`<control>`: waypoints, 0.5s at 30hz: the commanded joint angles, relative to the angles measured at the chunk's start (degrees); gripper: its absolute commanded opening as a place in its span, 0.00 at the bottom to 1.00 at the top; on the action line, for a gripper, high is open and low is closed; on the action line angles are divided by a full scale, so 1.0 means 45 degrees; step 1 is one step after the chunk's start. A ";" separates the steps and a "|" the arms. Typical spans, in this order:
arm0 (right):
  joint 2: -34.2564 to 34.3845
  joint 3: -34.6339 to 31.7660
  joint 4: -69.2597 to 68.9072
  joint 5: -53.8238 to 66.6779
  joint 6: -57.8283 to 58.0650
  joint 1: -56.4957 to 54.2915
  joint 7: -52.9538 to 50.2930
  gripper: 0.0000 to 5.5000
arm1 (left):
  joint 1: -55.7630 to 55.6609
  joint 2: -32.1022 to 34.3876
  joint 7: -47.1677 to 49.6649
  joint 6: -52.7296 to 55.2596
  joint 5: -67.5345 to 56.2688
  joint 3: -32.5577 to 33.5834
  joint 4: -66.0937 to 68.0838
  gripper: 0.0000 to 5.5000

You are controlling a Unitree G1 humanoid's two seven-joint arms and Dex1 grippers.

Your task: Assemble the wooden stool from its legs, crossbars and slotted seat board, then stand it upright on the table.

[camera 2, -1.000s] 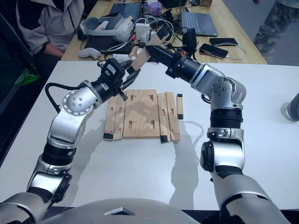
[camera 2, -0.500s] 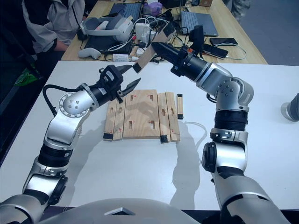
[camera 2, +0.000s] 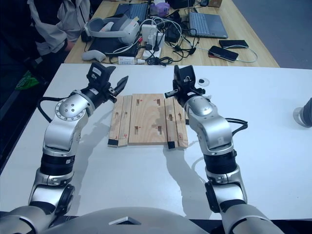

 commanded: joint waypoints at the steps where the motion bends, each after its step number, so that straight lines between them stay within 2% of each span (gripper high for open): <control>1: 0.0577 -0.0467 0.0511 -0.0294 0.1330 -0.0552 -0.0327 0.07 | -0.0295 0.0077 -0.0049 0.0477 -0.0307 0.0221 -0.0195 0.46; 7: 0.0900 -0.1258 -0.0959 0.1186 0.2963 0.0087 0.1388 0.07 | -0.0204 0.0321 -0.0256 0.0874 -0.0563 0.0227 -0.0542 0.46; 11: 0.2040 -0.2164 -0.1605 0.1802 0.4621 0.0072 0.1231 0.07 | -0.0182 0.0564 -0.0434 0.0965 -0.0582 0.0128 -0.0647 0.46; 15: 0.2734 -0.2267 -0.1653 0.1347 0.5891 0.0130 0.0482 0.07 | -0.0327 0.0842 -0.0620 0.0915 -0.0673 0.0243 -0.0481 0.46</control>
